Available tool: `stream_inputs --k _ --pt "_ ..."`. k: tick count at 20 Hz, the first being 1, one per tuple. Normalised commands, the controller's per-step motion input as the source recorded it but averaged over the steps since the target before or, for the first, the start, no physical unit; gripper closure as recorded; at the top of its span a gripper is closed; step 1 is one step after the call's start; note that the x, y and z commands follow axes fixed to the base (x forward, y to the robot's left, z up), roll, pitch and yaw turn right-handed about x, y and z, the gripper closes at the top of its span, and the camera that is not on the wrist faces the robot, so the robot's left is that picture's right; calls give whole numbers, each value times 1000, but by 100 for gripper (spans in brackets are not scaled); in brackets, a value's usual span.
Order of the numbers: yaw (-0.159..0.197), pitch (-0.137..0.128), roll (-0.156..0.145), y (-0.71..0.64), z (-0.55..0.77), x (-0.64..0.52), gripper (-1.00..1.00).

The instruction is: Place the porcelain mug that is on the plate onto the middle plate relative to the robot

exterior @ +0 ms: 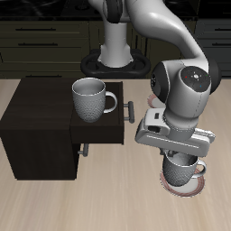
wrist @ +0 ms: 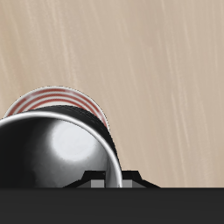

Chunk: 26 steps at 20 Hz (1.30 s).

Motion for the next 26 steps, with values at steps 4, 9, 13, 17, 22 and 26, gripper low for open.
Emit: stream_inputs --k 4,9,13,17,22,26 --pt "-44 -48 16 113 395 -77 100" --pt "10 -78 24 145 417 -231 100" --pt "-5 -67 19 37 440 -237 100" --pt "3 -62 7 52 403 -256 100" --pt "-14 -11 -1 -51 148 -205 100" --pt "2 -34 10 1 82 -262 100"
